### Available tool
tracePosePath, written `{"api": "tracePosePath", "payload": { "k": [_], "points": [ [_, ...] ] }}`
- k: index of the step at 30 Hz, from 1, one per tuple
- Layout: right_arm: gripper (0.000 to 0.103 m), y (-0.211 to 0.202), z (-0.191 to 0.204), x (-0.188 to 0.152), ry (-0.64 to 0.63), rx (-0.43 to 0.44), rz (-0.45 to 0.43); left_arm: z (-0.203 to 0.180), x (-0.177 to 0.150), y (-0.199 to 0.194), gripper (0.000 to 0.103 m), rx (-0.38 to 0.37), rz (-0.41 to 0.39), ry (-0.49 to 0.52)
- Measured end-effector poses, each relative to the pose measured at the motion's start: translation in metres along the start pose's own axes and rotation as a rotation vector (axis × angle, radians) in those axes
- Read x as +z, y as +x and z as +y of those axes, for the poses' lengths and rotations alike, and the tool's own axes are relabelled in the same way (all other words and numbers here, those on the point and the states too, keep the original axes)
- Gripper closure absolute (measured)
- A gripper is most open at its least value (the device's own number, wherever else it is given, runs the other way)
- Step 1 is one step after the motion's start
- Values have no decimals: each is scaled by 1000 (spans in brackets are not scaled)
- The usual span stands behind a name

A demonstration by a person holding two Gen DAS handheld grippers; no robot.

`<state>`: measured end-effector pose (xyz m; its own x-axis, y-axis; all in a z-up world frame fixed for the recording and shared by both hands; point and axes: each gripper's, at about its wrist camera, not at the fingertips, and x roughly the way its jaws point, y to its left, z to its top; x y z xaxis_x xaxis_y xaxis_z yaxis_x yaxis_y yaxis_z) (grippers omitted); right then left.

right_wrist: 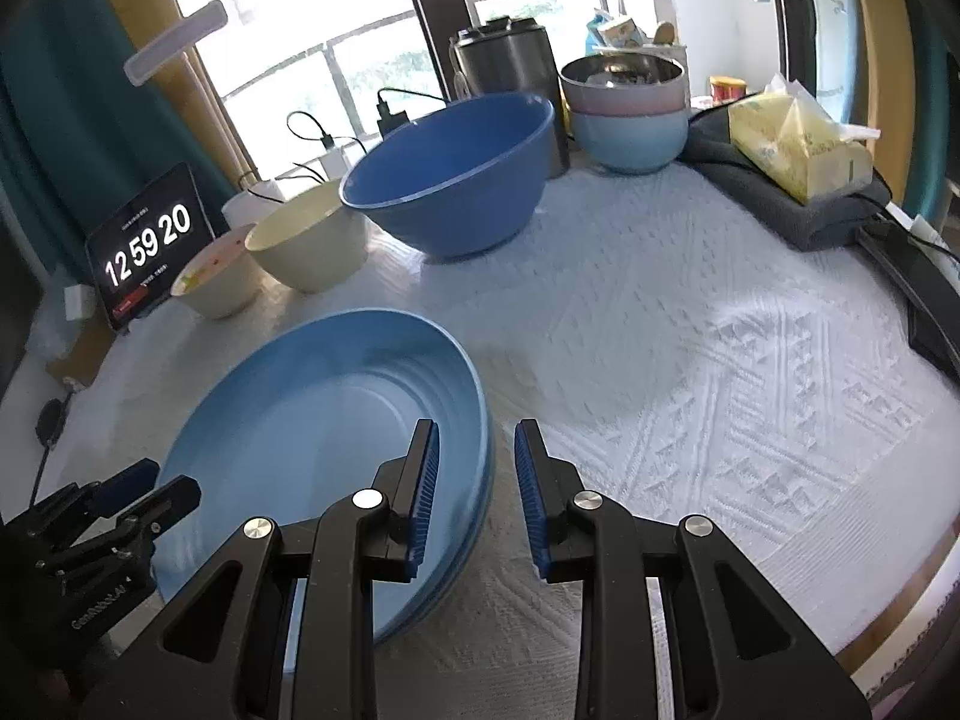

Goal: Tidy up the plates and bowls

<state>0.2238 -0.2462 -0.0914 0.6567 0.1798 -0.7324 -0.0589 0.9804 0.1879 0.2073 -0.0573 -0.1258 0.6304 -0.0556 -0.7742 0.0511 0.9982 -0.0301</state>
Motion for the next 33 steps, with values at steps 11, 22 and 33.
{"api": "tracePosePath", "payload": {
  "k": [11,22,33],
  "points": [
    [67,20,-10,-3,39,37,45,-4,5,15,54,13,3,11],
    [64,31,-14,0,68,112,56,3,14,30,39,-44,0,-68],
    [63,35,-6,0,62,156,73,6,14,41,29,-214,33,-160]
  ]
}}
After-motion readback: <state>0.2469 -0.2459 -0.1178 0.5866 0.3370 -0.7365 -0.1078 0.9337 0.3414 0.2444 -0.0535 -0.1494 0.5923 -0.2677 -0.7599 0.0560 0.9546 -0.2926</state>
